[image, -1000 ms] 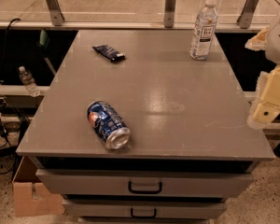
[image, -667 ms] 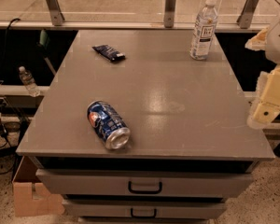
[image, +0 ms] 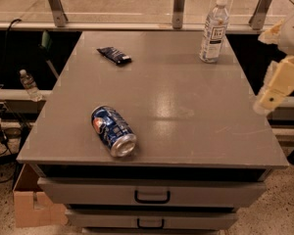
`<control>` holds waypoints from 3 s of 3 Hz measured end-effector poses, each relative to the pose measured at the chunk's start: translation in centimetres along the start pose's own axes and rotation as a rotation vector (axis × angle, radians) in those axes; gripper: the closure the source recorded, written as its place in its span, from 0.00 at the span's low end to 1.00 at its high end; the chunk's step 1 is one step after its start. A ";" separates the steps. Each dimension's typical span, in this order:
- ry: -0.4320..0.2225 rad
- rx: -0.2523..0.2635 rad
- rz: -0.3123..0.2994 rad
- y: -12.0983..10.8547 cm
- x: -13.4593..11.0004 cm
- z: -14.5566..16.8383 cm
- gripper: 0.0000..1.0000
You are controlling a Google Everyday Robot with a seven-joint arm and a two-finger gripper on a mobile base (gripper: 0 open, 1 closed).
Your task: Move blue plastic bottle near rxbar blueberry
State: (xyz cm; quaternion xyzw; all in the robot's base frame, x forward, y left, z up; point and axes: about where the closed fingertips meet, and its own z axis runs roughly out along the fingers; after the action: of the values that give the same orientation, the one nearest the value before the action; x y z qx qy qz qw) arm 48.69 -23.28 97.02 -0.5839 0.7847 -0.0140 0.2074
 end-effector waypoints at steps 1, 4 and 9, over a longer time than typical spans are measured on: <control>-0.084 0.046 0.064 -5.1 0.6 2.6 0.00; -0.258 0.146 0.210 -14.6 0.1 6.3 0.00; -0.533 0.147 0.520 -24.8 -1.7 16.3 0.00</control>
Offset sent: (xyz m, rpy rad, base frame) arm 0.1806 -0.0503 -0.0272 0.3356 -0.2005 -0.1984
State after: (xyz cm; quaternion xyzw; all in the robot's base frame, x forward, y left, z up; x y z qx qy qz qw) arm 77.19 -26.00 89.17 -0.3321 0.8220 0.1352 0.4424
